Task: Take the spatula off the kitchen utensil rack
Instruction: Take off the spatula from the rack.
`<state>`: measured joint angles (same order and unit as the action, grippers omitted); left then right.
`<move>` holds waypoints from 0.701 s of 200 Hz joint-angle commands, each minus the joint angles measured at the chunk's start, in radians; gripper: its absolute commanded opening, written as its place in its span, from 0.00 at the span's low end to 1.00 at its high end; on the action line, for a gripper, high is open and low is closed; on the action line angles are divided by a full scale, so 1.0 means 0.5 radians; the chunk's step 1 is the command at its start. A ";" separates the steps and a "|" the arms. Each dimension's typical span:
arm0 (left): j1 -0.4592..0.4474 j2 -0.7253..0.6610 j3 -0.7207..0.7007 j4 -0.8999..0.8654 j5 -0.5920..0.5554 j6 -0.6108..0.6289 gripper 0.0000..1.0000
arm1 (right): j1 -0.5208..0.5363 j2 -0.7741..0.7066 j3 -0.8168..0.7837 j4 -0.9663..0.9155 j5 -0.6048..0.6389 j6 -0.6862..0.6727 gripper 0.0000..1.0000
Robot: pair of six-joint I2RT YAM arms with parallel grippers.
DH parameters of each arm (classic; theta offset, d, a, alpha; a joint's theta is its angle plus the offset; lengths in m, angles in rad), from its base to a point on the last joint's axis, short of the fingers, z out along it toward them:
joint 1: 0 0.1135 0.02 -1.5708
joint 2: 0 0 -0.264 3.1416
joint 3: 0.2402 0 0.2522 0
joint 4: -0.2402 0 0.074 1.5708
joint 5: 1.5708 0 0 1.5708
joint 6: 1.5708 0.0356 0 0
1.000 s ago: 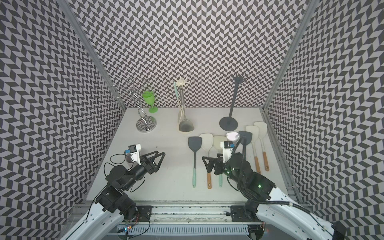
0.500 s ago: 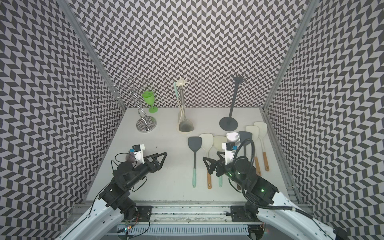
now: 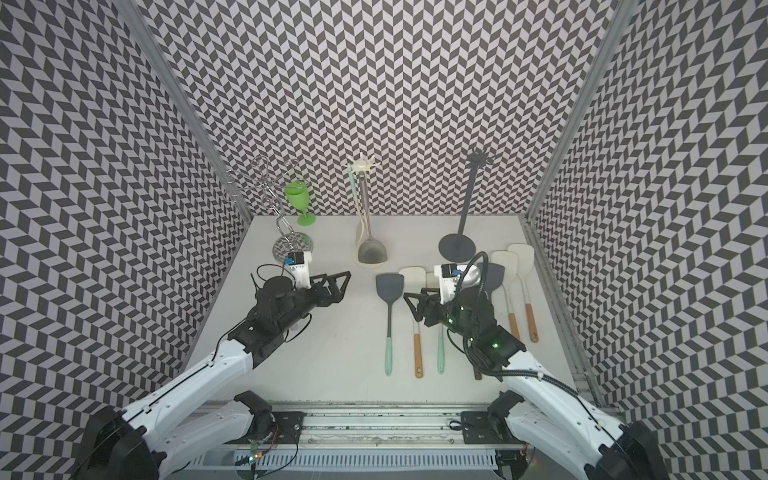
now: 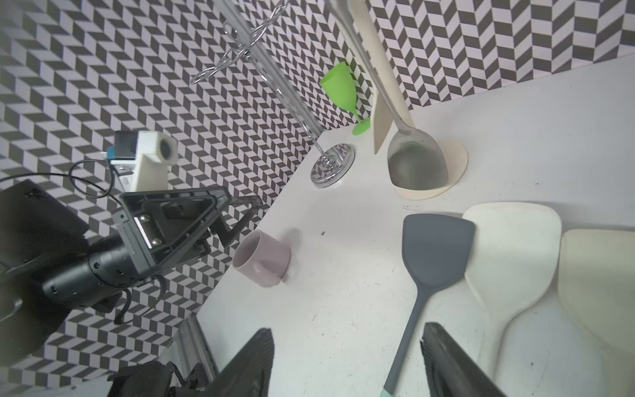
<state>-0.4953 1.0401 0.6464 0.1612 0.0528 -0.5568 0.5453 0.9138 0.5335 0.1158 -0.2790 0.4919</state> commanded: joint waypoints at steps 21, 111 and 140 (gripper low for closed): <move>0.100 0.277 0.330 0.256 0.011 0.247 0.98 | -0.033 0.047 0.028 0.244 -0.189 0.045 0.58; 0.531 0.871 1.002 0.345 0.705 0.752 0.77 | -0.036 -0.150 -0.064 0.167 -0.048 0.035 0.45; 0.759 1.113 1.180 0.549 1.216 0.753 0.76 | -0.036 -0.152 -0.070 0.178 -0.059 0.020 0.42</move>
<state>-0.1909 1.5204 1.1694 0.3408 0.3923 -0.2249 0.5316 0.8497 0.5087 0.1589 -0.3195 0.5140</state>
